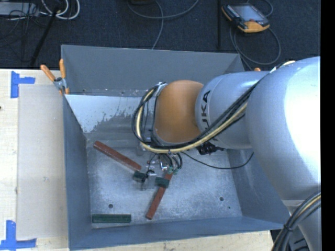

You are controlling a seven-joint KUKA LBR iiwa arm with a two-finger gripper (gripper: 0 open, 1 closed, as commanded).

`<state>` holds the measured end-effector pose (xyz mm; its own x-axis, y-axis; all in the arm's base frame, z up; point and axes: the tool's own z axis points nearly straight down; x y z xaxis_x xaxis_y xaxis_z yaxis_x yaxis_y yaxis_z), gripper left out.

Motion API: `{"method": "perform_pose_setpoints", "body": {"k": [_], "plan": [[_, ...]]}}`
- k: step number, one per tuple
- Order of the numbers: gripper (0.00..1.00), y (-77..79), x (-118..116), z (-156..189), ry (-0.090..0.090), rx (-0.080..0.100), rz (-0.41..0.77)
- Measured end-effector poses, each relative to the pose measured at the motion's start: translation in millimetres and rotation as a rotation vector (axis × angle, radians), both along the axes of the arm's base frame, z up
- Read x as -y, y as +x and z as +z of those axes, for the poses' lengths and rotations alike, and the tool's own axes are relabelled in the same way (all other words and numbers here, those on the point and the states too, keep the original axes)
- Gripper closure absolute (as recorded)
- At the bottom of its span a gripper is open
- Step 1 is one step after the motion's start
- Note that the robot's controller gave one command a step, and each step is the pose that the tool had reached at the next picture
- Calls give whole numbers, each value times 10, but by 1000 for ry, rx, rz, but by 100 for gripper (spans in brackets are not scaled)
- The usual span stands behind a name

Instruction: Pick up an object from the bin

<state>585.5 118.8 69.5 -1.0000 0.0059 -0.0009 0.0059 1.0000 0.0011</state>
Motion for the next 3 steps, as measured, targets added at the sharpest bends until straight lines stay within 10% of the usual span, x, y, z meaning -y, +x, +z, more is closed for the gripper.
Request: {"method": "perform_pose_setpoints", "body": {"k": [1, 2, 3], "plan": [[100, -1, 4, 2, 0, -1, -3], [100, 71, 51, 2010, 1, 9, 1], [0, 58, 55, 1958, 0, 1, -1]]}}
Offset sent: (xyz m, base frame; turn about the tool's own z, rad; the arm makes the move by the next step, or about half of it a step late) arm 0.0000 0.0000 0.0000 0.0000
